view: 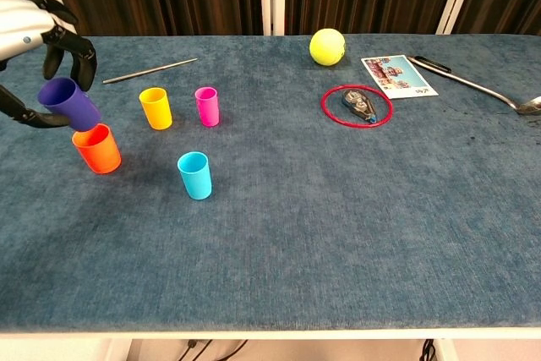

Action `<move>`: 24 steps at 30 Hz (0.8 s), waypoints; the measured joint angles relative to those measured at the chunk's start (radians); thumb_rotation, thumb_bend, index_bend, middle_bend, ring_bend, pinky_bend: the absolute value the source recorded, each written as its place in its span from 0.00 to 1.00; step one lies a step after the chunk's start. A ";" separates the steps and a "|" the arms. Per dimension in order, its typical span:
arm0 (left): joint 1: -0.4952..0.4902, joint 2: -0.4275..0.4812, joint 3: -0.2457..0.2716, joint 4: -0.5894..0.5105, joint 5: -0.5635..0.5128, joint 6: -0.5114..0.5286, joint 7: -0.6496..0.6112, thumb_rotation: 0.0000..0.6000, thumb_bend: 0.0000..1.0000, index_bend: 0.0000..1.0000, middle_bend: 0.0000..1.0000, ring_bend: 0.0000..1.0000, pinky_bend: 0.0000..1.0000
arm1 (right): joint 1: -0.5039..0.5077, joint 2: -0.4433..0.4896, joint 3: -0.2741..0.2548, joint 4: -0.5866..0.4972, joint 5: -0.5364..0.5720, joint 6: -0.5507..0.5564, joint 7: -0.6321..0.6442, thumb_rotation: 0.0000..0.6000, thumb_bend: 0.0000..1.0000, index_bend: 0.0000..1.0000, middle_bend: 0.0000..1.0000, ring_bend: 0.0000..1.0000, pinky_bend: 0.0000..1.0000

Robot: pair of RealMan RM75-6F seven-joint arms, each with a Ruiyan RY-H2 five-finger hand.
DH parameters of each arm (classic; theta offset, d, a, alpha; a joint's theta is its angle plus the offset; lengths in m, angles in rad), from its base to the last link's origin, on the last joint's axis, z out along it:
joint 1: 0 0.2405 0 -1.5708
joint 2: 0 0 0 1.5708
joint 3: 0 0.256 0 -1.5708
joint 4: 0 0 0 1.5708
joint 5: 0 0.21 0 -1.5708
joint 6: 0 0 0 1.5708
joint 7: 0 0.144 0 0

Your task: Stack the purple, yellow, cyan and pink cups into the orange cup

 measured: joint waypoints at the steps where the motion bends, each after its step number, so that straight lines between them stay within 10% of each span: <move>1: -0.002 -0.001 0.002 0.004 -0.003 -0.007 -0.004 1.00 0.24 0.53 0.51 0.53 0.16 | 0.000 0.000 0.000 0.000 0.000 -0.001 -0.001 1.00 0.31 0.00 0.00 0.00 0.00; 15: -0.021 -0.042 0.012 0.095 -0.016 -0.025 -0.054 1.00 0.24 0.52 0.50 0.50 0.16 | 0.012 -0.006 -0.002 -0.009 0.008 -0.029 -0.028 1.00 0.31 0.00 0.00 0.00 0.00; 24: -0.025 -0.055 0.024 0.129 -0.008 -0.025 -0.107 1.00 0.22 0.34 0.34 0.34 0.15 | 0.011 -0.007 -0.001 -0.008 0.013 -0.029 -0.029 1.00 0.31 0.00 0.00 0.00 0.00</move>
